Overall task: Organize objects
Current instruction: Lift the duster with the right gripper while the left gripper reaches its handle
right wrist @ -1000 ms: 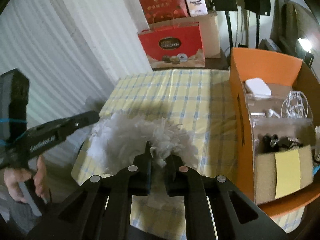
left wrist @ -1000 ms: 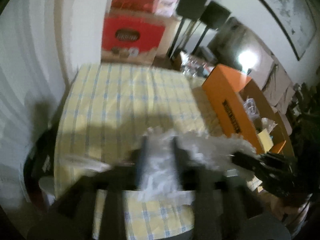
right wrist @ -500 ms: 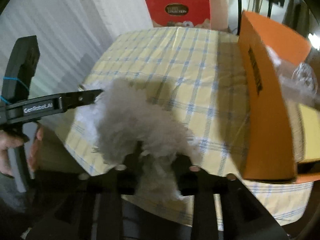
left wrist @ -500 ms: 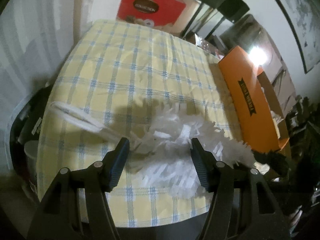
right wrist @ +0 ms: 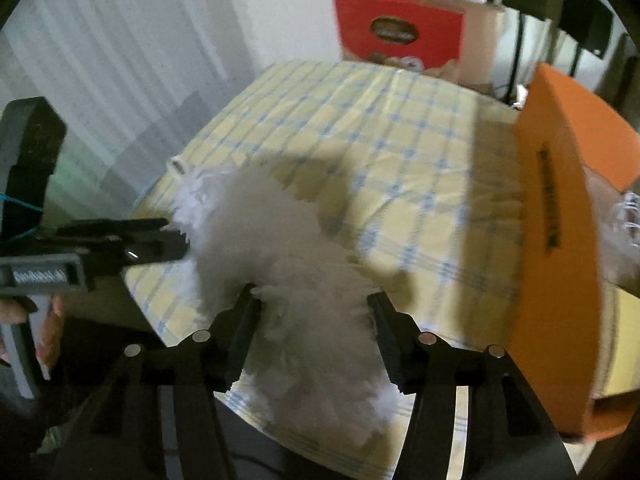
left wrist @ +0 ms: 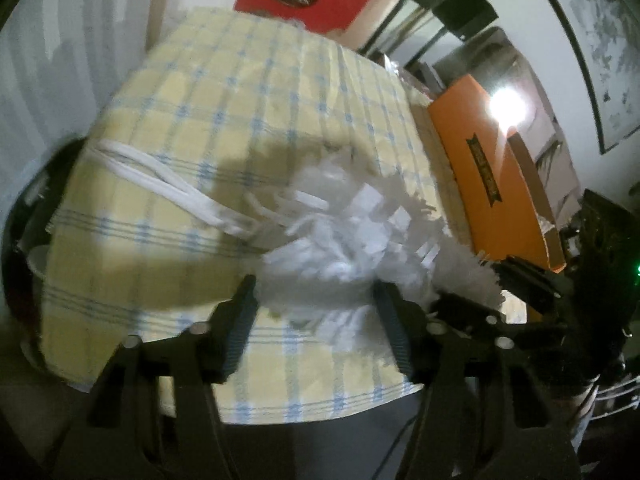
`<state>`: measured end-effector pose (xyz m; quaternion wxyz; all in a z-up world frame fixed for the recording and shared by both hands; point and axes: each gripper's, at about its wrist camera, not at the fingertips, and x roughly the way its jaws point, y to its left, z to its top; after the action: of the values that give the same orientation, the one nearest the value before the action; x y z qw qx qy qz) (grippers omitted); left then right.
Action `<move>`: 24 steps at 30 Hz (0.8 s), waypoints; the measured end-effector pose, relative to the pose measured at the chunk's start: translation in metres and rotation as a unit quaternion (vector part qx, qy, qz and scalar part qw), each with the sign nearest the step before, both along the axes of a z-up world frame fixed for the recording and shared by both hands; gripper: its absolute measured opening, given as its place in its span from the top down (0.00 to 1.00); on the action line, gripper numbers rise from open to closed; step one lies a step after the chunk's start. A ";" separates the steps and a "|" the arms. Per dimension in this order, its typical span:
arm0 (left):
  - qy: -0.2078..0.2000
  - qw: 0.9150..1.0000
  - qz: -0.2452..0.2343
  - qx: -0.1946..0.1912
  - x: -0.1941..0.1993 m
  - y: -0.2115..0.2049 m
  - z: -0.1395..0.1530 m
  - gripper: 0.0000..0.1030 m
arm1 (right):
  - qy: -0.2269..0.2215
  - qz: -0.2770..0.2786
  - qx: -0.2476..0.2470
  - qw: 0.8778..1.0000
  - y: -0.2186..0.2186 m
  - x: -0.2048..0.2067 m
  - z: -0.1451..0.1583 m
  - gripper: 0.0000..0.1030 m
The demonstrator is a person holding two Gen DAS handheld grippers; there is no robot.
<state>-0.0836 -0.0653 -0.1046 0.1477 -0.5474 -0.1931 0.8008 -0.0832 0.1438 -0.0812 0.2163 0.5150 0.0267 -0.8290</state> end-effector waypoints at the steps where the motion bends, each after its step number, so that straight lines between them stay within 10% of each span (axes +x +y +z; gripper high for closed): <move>1: 0.000 1.000 -0.004 0.003 -0.001 0.003 -0.002 0.63 | -0.004 0.002 -0.003 1.000 -0.001 -0.001 -0.002 0.45; 6: 0.018 1.000 -0.021 0.011 -0.006 0.014 0.007 0.86 | -0.006 0.002 -0.021 1.000 -0.001 -0.001 -0.005 0.82; 11: 0.036 0.999 -0.034 -0.018 -0.009 0.023 0.021 0.94 | 0.001 -0.004 -0.029 1.000 0.001 0.002 0.000 0.88; 14: 0.027 0.999 -0.033 -0.025 -0.010 0.021 0.025 0.81 | 0.002 -0.013 -0.035 0.999 0.006 0.000 0.003 0.87; 17: 0.042 0.998 -0.016 -0.035 -0.013 0.006 0.037 0.54 | -0.014 -0.049 -0.050 0.997 0.021 -0.006 0.003 0.63; 24: 0.067 0.996 0.011 -0.065 -0.041 -0.034 0.054 0.50 | -0.006 -0.074 -0.075 0.994 0.040 0.015 0.017 0.49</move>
<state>-0.1242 -0.0993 -0.0507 0.1161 -0.4986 -0.1363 0.8481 -0.0682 0.1837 -0.0640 0.1928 0.5030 -0.0751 -0.8391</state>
